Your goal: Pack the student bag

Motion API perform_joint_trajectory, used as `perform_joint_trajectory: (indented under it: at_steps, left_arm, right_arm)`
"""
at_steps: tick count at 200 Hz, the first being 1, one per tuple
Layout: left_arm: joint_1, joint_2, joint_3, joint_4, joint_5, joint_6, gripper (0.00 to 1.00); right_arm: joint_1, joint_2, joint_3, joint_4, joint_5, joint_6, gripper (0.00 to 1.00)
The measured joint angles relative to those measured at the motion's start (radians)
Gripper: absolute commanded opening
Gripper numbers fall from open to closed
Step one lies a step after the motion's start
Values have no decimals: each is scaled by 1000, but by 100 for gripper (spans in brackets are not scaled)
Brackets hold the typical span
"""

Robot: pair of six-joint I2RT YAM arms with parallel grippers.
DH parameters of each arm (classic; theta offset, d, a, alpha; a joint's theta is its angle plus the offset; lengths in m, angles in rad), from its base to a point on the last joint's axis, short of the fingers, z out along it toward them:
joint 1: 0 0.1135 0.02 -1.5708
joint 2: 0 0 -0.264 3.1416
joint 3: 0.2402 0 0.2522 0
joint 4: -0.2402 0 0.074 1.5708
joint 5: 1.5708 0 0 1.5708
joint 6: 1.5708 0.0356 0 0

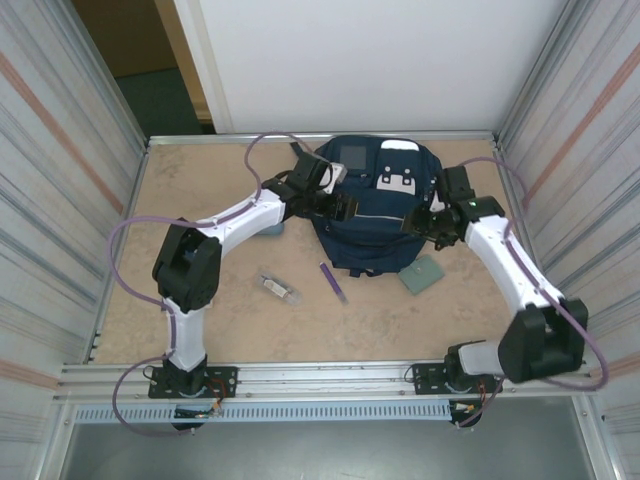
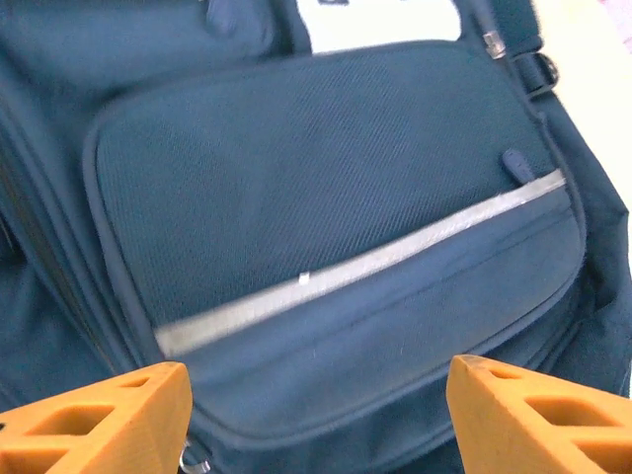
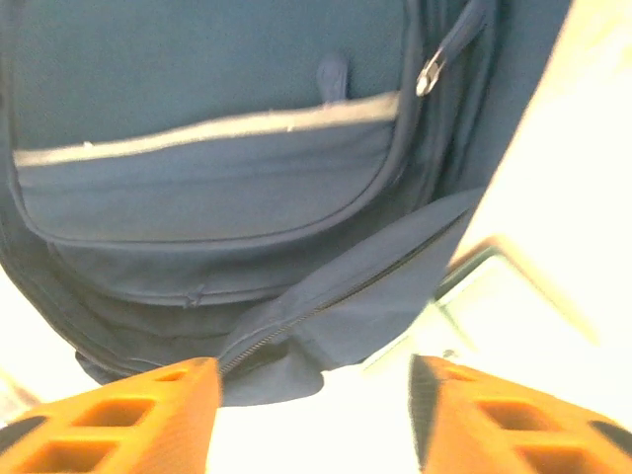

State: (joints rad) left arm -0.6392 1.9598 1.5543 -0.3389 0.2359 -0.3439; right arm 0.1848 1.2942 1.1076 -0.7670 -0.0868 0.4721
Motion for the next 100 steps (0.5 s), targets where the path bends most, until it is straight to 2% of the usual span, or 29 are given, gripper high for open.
perform_joint_trajectory:
  at_steps: [3, 13, 34, 63, 100]
  left_arm:
    - [0, 0, -6, -6, 0, -21, 69]
    - [0, 0, -24, -20, 0, -85, 69]
    - [0, 0, -42, -51, 0, -169, 69]
    - [3, 11, -30, -69, 0, -238, 68]
    - [5, 102, 39, -66, 32, -267, 58]
  right_arm:
    - [-3, -16, -6, 3, 10, -5, 96]
    - [-14, -68, -31, 16, 31, -17, 96]
    - [-41, -146, -89, 45, 43, -38, 93]
    - [-47, -159, -106, 66, 42, -40, 90]
    - [-16, -154, -146, 109, 34, -40, 90]
